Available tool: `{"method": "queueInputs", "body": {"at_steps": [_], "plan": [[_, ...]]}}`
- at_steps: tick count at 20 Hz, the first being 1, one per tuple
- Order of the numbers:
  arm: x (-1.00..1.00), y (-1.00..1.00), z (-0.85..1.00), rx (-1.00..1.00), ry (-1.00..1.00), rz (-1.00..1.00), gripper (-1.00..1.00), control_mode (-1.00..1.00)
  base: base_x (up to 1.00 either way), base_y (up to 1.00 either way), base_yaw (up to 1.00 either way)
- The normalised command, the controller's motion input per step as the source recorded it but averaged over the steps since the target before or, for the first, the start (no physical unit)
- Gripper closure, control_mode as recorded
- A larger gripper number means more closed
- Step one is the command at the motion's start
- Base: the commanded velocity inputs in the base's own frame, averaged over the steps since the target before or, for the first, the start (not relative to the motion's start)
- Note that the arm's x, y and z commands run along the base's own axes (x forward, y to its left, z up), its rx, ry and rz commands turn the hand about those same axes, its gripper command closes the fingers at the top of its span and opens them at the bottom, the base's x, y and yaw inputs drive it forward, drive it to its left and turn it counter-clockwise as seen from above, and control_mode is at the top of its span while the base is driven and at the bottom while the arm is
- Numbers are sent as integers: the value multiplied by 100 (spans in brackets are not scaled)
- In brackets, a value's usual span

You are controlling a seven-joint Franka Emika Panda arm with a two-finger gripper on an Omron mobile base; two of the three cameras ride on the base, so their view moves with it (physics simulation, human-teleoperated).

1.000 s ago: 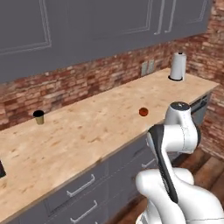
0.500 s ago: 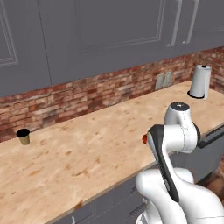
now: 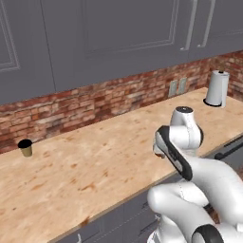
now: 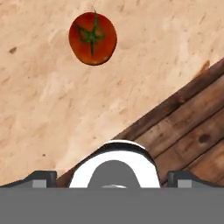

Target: Place the garlic and tomato inside the fridge drawer. Close the drawer after placing the vegetables.

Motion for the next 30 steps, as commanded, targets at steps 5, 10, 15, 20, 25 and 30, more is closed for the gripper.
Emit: {"method": "queueInputs", "body": {"at_steps": [5,10,15,20,25,30], "plan": [[100,-3,-43,0,17,3,-100,-100,0,0,0],[94,-1,-42,0,7,3,-100,-100,0,0,0],[54,-5,-48,0,6,3,-100,-100,0,0,0],[7,-15,-52,0,1,4,-100,-100,0,0,0],[-51,-4,-51,0,-3,2,-100,-100,0,0,0],[-50,0,-36,0,-6,2,-100,-100,0,0,0]]}}
